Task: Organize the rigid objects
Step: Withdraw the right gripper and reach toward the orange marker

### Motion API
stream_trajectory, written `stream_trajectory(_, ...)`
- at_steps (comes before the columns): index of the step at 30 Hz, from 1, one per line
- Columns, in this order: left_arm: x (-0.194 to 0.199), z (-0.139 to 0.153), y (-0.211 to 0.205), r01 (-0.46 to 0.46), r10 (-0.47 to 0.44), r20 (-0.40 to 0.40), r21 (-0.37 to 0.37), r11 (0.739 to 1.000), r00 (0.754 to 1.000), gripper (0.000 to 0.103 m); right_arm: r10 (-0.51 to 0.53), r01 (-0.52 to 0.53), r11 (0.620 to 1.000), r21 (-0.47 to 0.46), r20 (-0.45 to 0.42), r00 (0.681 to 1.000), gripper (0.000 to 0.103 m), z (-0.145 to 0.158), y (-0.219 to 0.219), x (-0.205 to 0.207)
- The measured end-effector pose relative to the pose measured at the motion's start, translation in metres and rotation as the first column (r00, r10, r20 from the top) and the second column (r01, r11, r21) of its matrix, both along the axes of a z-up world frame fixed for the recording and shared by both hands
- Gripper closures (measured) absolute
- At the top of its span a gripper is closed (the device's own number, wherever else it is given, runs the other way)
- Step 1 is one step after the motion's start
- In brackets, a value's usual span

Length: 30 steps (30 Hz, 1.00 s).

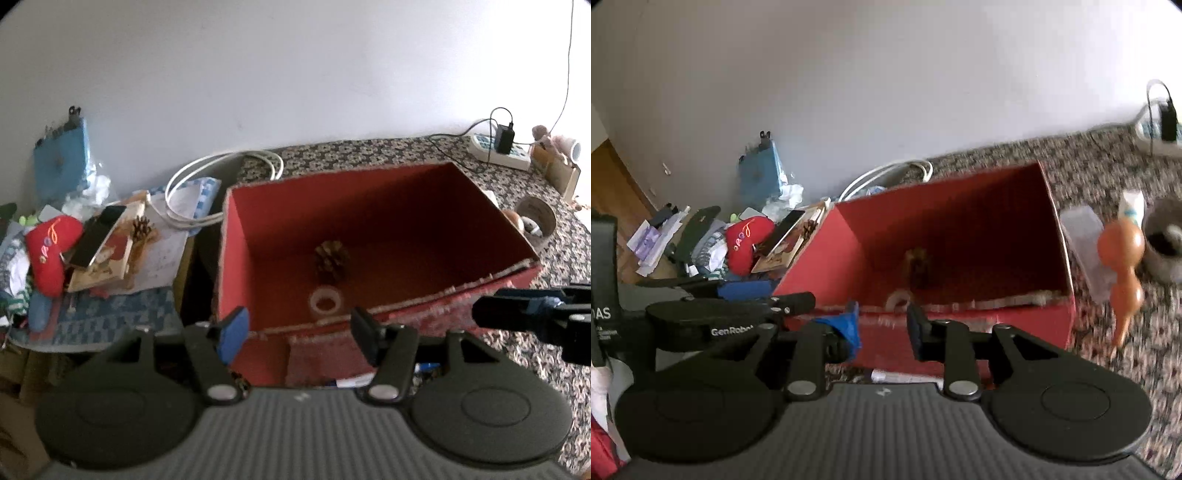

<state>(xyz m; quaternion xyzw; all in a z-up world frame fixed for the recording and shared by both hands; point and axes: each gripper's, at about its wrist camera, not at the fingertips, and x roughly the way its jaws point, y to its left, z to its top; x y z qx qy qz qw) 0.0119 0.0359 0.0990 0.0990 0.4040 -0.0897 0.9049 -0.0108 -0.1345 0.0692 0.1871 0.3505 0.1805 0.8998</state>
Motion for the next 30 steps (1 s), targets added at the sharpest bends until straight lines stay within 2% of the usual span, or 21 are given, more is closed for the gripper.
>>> stream_trajectory(10,-0.011,-0.026,-0.004,0.011,-0.011,-0.076,0.001,1.0,0.997,0.04,-0.007,0.006,1.0,-0.016,-0.059,0.998,0.091,-0.021,0.009,-0.018)
stream_trajectory(16,-0.019,-0.048,-0.004,0.05,-0.054,-0.131,-0.028,0.998,0.99,0.04,-0.012,0.006,0.999,-0.054,-0.112,0.994,0.091,-0.041,0.005,-0.027)
stream_trajectory(19,-0.026,-0.063,0.0,0.076,-0.089,-0.178,-0.077,0.994,0.98,0.04,-0.051,0.038,0.996,-0.086,-0.147,0.988,0.092,-0.055,-0.006,-0.031)
stream_trajectory(22,-0.034,-0.081,0.003,0.105,-0.139,-0.238,-0.149,0.983,0.961,0.04,-0.08,0.067,0.995,-0.077,-0.188,0.979,0.092,-0.068,-0.017,-0.033)
stream_trajectory(26,-0.045,-0.096,-0.003,0.179,-0.227,-0.257,-0.196,0.964,0.939,0.04,-0.112,0.101,0.993,-0.063,-0.215,0.97,0.091,-0.079,-0.027,-0.03)
stream_trajectory(30,-0.048,-0.105,-0.015,0.209,-0.278,-0.266,-0.26,0.943,0.923,0.04,-0.12,0.113,0.993,-0.046,-0.227,0.966,0.092,-0.087,-0.033,-0.021)
